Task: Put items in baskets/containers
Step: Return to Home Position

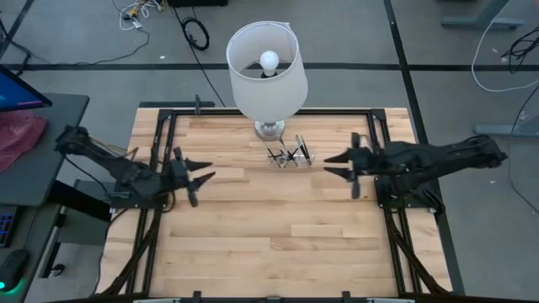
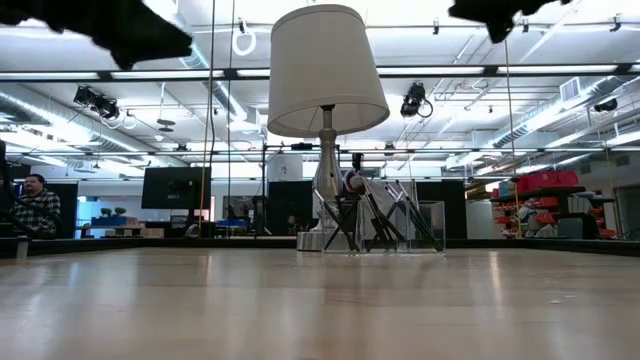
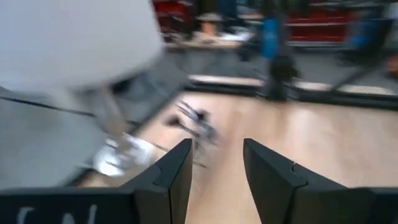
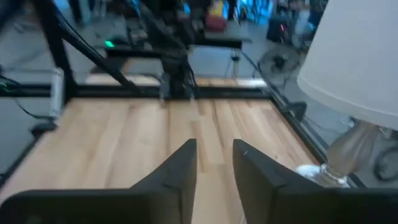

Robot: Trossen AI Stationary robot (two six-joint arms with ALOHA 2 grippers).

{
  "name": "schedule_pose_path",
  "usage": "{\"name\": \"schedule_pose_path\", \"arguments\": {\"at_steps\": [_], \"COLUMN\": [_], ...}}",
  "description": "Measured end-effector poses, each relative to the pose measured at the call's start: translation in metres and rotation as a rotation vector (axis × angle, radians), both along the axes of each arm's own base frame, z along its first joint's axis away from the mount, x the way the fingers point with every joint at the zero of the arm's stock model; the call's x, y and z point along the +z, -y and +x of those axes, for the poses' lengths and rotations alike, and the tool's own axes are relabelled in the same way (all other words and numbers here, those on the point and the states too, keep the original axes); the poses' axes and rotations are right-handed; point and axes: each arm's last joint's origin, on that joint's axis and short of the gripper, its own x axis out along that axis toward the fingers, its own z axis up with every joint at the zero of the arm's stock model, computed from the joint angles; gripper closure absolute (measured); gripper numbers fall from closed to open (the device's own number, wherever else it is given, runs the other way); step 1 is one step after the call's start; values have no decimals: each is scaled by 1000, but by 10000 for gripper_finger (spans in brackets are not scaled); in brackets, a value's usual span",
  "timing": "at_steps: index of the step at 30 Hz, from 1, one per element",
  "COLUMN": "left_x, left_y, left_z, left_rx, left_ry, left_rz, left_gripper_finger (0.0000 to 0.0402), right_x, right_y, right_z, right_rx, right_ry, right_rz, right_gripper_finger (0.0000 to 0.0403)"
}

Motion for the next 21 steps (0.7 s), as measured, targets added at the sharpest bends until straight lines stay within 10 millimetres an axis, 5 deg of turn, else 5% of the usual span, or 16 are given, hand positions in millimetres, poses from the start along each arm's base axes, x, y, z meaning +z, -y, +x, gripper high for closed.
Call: {"name": "schedule_pose_path", "arguments": {"at_steps": [3,10,14,21], "left_x": [-19,-80,-80,-67], "left_y": [-5,-13,-31,-51], "left_z": [-13,-21,-15,-16], "left_rx": [-122,-385,-224,-204], "left_ry": [8,313,283,309], "left_rz": [-42,29,1,57], "left_gripper_finger": [255,263,264,264], "right_x": [-12,-80,-82,-82], "right_y": [-1,4,8,12], "right_z": [-16,-27,-36,-62], "right_rx": [32,24,6,2], "right_ry": [72,184,216,222], "right_rz": [-18,-90,-122,-77], "right_gripper_finger": [310,316,315,314]}}
